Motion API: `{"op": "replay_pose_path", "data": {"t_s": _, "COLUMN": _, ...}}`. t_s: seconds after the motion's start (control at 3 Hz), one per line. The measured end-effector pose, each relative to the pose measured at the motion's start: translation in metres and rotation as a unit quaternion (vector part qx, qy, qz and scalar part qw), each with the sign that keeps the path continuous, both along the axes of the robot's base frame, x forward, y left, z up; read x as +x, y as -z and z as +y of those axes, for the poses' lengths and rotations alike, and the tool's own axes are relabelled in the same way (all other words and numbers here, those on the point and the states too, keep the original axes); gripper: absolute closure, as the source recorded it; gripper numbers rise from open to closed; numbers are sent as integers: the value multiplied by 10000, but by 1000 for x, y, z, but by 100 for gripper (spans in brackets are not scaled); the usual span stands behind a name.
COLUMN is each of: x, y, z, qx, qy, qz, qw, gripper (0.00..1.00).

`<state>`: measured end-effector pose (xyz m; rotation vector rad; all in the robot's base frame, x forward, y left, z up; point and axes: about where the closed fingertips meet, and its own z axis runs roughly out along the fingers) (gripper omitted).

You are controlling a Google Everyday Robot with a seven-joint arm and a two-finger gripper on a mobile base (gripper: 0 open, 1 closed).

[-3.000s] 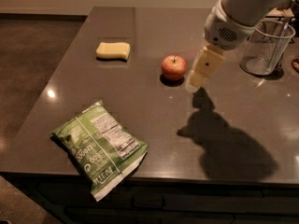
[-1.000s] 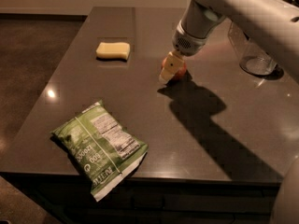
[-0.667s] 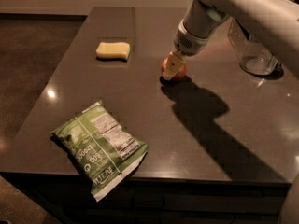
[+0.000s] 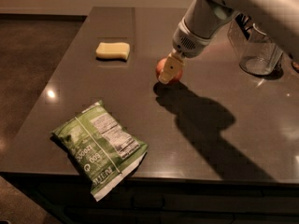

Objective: Move apple near green jalapeno chip bag

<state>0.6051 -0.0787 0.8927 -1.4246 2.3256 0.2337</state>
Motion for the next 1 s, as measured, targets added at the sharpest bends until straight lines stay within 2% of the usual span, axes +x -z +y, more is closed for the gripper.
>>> {"op": "replay_pose_path", "data": {"t_s": 0.33, "x": -37, "y": -8, "z": 21, "qx": 76, "qy": -637, "qz": -8, "qw": 9979, "gripper": 100}}
{"op": "replay_pose_path", "data": {"t_s": 0.67, "x": -68, "y": -4, "z": 37, "qx": 96, "qy": -1150, "qz": 52, "qw": 9933, "gripper": 100}}
{"op": "replay_pose_path", "data": {"t_s": 1.0, "x": -90, "y": 2, "z": 47, "qx": 119, "qy": -1513, "qz": 139, "qw": 9883, "gripper": 100}}
